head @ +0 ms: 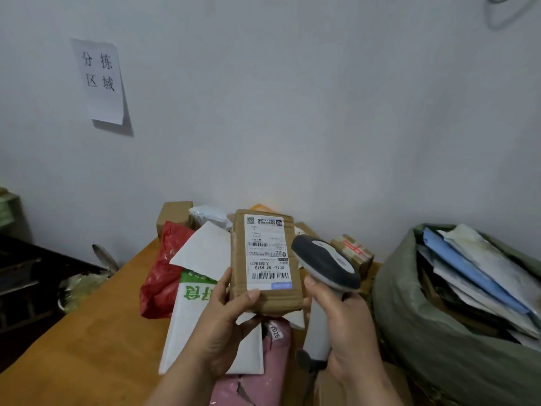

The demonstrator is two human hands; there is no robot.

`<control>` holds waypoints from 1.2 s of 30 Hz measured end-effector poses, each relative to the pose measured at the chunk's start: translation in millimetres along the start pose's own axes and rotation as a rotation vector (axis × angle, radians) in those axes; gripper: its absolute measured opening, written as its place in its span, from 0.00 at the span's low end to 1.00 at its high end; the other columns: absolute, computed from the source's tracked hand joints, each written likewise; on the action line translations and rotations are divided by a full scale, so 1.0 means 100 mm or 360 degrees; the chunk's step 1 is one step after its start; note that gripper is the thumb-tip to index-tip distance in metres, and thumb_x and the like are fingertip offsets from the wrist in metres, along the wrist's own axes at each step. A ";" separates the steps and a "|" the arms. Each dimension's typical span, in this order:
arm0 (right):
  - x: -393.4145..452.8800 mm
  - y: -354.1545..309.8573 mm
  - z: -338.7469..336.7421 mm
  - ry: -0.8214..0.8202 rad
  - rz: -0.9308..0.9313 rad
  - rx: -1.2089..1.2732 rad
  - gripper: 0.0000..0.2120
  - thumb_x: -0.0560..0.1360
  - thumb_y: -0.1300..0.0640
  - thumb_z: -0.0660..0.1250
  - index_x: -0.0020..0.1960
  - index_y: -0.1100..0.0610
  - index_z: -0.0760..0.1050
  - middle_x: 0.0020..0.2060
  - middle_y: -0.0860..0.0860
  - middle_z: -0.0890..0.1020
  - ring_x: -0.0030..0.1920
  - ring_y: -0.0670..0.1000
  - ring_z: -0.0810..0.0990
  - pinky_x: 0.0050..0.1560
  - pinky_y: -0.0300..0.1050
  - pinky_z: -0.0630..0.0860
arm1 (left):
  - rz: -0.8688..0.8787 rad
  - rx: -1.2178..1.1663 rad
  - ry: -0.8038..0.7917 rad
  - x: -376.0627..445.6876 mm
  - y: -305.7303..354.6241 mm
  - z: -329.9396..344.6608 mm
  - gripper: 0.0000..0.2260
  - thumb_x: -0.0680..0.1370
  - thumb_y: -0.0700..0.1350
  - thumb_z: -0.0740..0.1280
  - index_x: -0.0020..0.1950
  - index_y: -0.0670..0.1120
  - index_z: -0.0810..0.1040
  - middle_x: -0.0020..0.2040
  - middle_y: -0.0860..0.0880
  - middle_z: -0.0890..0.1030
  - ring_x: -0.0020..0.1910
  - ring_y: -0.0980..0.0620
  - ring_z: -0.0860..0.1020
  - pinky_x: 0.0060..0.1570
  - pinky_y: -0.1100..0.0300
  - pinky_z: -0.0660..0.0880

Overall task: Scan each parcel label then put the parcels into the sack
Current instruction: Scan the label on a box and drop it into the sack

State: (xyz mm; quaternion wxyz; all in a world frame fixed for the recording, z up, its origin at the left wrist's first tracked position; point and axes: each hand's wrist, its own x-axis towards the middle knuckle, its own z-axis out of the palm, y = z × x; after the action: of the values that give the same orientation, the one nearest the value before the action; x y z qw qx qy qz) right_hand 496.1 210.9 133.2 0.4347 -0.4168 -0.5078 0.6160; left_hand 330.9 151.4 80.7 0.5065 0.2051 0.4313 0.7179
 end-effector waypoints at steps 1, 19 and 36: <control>-0.01 -0.03 -0.05 -0.0054 -0.0004 -0.0023 0.09 0.68 0.48 0.77 0.48 0.43 0.85 0.44 0.48 0.88 0.46 0.53 0.86 0.46 0.52 0.80 | 0.0006 0.0004 0.0009 0.00 -0.04 0.04 0.41 0.65 0.42 0.78 0.75 0.54 0.66 0.62 0.46 0.83 0.59 0.47 0.82 0.58 0.44 0.78; -0.07 -0.30 -0.88 -0.0326 0.0002 -0.0220 0.03 0.73 0.57 0.75 0.46 0.51 0.82 0.35 0.44 0.84 0.45 0.52 0.81 0.47 0.50 0.74 | 0.0161 -0.0036 0.0198 -0.13 -0.39 0.68 0.41 0.66 0.38 0.75 0.76 0.53 0.64 0.59 0.46 0.84 0.57 0.49 0.83 0.53 0.49 0.78; -0.15 -0.29 -1.30 -0.0171 0.0040 -0.0179 0.06 0.73 0.53 0.75 0.49 0.47 0.80 0.34 0.36 0.84 0.36 0.37 0.82 0.37 0.37 0.71 | 0.0181 0.0141 0.0123 -0.28 -0.58 1.04 0.34 0.66 0.45 0.75 0.71 0.55 0.72 0.59 0.46 0.84 0.56 0.49 0.83 0.57 0.47 0.76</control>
State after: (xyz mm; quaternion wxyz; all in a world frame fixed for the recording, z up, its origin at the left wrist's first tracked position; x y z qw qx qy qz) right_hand 627.2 234.1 145.5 0.3749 -0.4133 -0.5589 0.6134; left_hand 450.2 175.3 92.7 0.4383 0.2236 0.4696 0.7330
